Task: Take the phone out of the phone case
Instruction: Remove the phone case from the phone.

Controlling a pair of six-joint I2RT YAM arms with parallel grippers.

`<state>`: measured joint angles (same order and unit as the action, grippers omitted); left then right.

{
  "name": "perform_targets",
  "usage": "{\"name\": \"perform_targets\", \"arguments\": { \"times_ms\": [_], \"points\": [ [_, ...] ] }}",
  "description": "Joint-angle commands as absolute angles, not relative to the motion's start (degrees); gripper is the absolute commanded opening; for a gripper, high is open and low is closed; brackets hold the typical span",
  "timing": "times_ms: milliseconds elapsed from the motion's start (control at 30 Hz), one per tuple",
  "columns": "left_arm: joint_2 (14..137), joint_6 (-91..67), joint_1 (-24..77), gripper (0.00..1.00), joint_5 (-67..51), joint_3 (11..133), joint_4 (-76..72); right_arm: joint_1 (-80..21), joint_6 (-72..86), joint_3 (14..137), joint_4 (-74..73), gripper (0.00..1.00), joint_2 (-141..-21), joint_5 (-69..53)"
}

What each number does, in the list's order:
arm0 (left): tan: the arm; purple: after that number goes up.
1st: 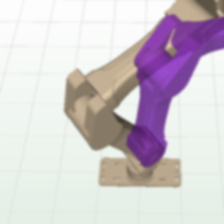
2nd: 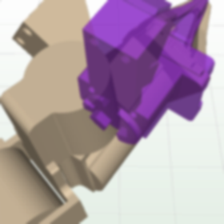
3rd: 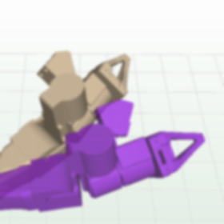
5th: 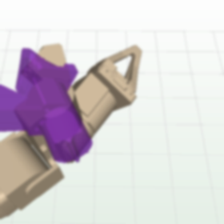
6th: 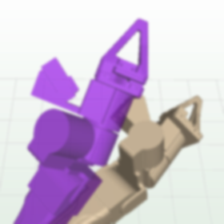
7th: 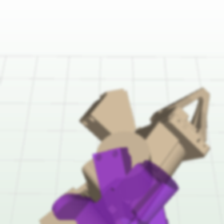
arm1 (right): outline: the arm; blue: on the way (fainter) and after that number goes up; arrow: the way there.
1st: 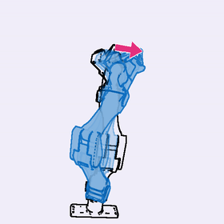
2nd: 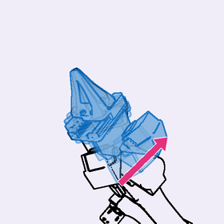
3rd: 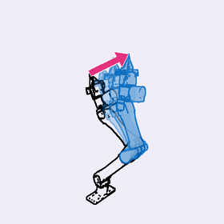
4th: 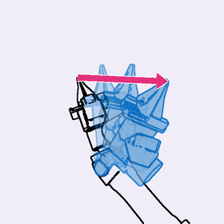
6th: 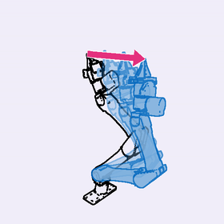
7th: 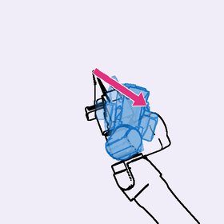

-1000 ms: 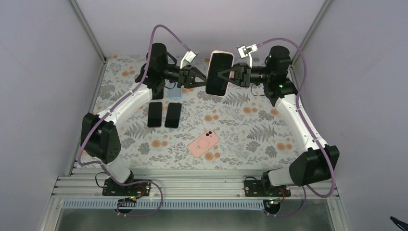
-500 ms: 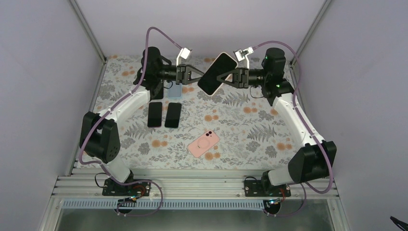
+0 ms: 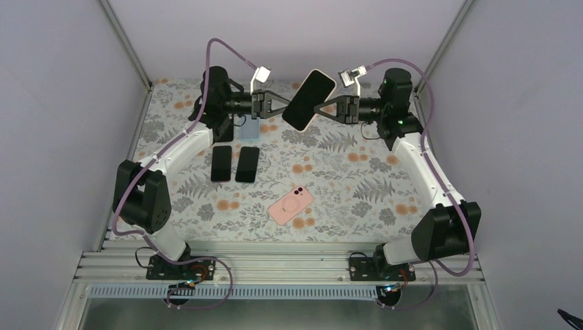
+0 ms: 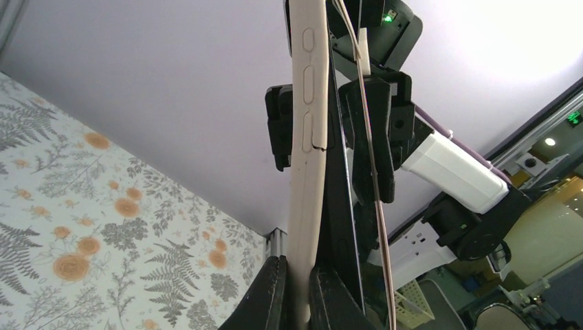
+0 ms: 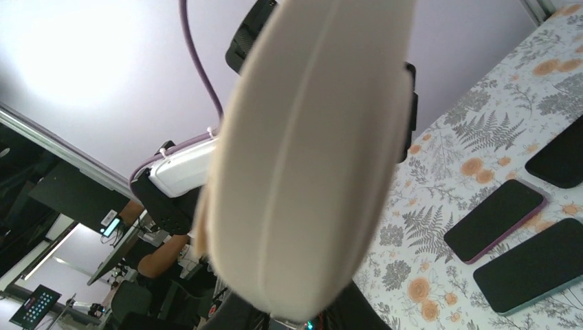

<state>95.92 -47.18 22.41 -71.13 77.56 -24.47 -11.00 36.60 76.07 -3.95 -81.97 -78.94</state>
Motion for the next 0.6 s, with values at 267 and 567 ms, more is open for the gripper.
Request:
{"name": "perform_targets", "arguments": {
  "times_ms": [267, 567],
  "points": [
    [92.9, -20.5, 27.9, 0.02, -63.3, 88.1, 1.6, -9.9, 34.9, 76.9, -5.4, 0.04, -83.3, -76.1],
    [93.2, -21.3, 27.4, 0.25, -71.0, 89.6, 0.5, -9.8, 21.8, 80.5, -15.7, 0.04, -83.9, -86.1]
  ]
}}
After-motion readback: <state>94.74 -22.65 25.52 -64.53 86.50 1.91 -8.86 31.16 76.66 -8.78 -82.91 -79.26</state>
